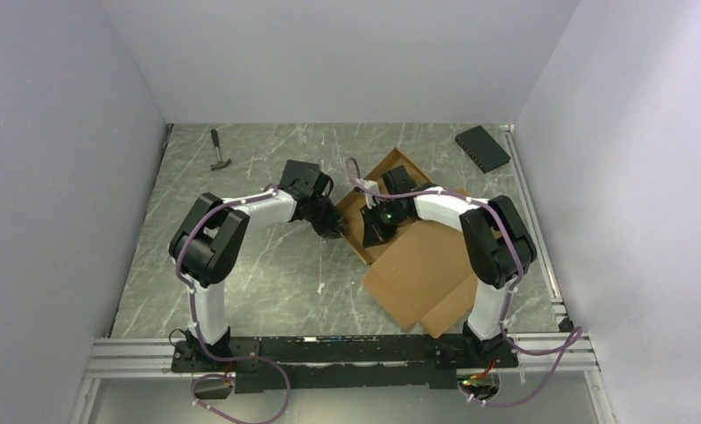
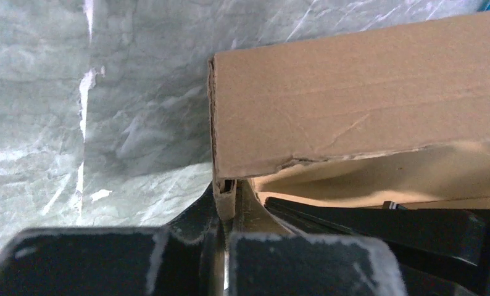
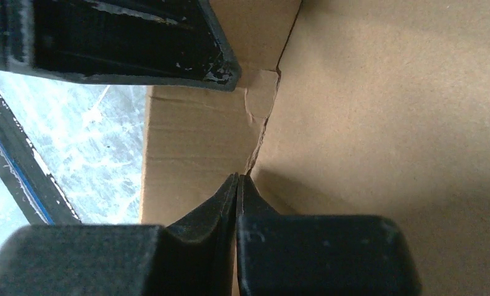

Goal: Fold the paper box

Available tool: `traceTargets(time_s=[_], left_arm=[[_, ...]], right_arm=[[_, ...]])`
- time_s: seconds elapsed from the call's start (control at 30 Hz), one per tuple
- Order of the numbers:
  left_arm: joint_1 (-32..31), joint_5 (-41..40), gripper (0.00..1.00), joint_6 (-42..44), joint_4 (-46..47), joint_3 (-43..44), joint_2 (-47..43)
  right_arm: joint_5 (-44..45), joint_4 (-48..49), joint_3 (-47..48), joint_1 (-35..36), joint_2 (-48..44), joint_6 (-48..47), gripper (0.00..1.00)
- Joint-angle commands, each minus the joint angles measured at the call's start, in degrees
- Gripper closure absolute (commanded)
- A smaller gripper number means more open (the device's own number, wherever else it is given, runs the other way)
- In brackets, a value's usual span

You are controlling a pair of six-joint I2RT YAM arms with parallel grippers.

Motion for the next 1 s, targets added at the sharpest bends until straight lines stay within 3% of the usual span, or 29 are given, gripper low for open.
traceTargets(time_s=[0.0, 0.27, 0.43, 0.63, 0.87, 0.97], left_arm=[[-0.38, -2.93, 1.0, 4.82, -2.91, 2.44, 1.25], [-0.55, -5.45, 1.0, 7.88, -2.11, 0.15, -3.49], [-0.62, -4.9, 0.98, 8.77, -5.73, 1.12, -3.95], [-0.62, -5.24, 0.76, 11.38, -9.79, 3.35, -3.25], [-0.58, -6.16, 0.68, 12.47, -11.83, 5.34, -3.11], [-0.57, -6.34, 0.61, 12.86, -12.42, 5.8, -4.18]], right_arm=[[-1.73, -1.2, 2.66, -2.04, -4.97, -1.91, 0.92], [-13.23, -3.88, 0.53, -2.27, -17.87, -13.62, 0.69], [-13.61, -2.93, -0.98, -2.35, -22.35, -14.6, 0.58], [-14.04, -3.59, -0.63, -2.26, -20.68, -14.3, 0.58], [-13.53, -3.38, -0.93, -2.28, -20.95, -14.13, 0.57], [-13.64, -3.47, -0.97, -2.28, -20.82, -14.16, 0.57]])
